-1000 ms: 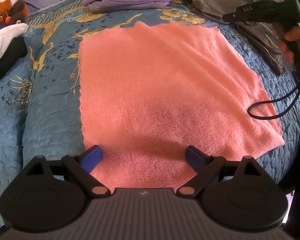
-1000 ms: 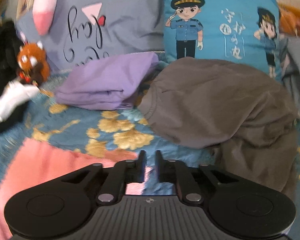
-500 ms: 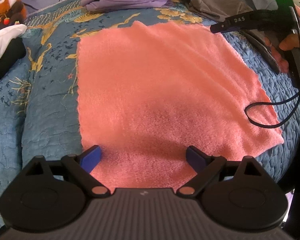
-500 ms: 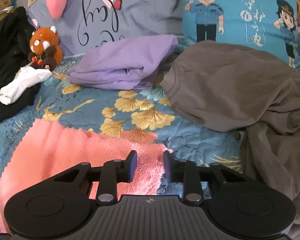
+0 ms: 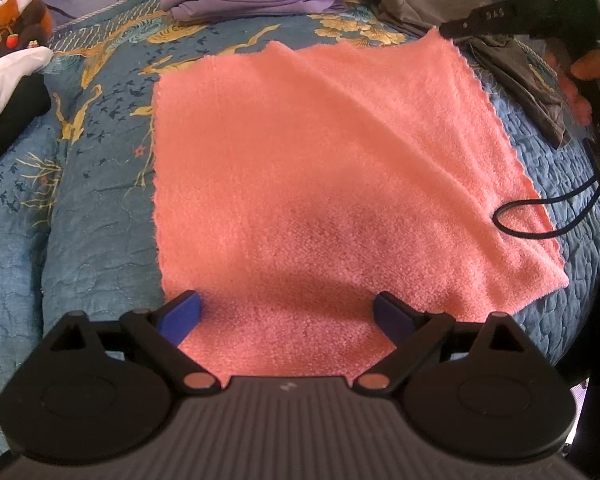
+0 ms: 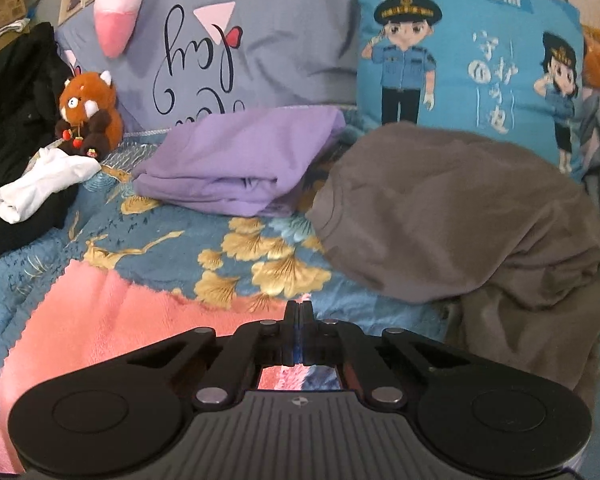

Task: Fold towel

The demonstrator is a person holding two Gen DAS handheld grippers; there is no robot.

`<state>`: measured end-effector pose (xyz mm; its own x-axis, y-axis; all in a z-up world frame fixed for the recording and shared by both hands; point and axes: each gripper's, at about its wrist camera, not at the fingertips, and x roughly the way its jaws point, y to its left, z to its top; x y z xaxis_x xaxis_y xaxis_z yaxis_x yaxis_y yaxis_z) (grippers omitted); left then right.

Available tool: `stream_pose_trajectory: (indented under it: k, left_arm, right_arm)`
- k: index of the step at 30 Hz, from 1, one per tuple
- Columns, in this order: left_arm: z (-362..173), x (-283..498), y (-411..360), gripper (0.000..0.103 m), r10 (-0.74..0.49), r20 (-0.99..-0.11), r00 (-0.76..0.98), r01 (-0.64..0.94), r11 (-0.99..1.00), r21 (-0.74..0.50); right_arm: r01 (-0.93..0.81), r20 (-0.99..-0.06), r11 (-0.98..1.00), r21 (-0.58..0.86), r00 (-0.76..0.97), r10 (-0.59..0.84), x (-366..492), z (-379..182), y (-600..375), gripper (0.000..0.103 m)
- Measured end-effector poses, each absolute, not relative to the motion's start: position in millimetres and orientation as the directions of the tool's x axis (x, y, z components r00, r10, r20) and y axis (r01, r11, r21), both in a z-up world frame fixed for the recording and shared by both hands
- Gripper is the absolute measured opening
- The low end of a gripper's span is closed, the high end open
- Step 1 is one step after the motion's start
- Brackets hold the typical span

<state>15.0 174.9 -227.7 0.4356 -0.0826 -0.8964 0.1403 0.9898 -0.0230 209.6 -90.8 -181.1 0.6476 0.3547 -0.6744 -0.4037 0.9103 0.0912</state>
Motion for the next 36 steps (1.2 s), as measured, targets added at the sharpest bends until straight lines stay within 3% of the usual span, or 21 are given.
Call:
stream_pose_trajectory:
  k: [8, 18, 25, 29, 36]
  left_arm:
    - [-228, 16, 174, 0.097, -0.081, -0.898, 0.433, 0.141, 0.990, -0.021]
    - [-226, 15, 175, 0.097, -0.076, -0.896, 0.438, 0.139, 0.990, -0.016]
    - [-209, 8, 180, 0.097, -0.078, -0.874, 0.479, 0.124, 0.992, -0.020]
    - [-201, 1, 191, 0.098, -0.086, -0.866, 0.493, 0.091, 0.995, -0.047]
    - [-196, -16, 198, 0.099, -0.051, -0.878, 0.477, 0.053, 0.998, -0.029]
  right_arm:
    - [-0.355, -0.750, 0.934, 0.048, 0.605, 0.269, 224, -213, -90, 0.000]
    - [-0.276, -0.726, 0.954, 0.115, 0.632, 0.271, 220, -201, -112, 0.000]
    - [-0.266, -0.661, 0.911, 0.315, 0.627, 0.412, 154, -163, -135, 0.016]
    - [-0.223, -0.673, 0.874, 0.431, 0.565, 0.477, 96, -164, -145, 0.043]
    - [-0.011, -0.760, 0.845, 0.535, 0.430, 0.487, 28, -211, -147, 0.048]
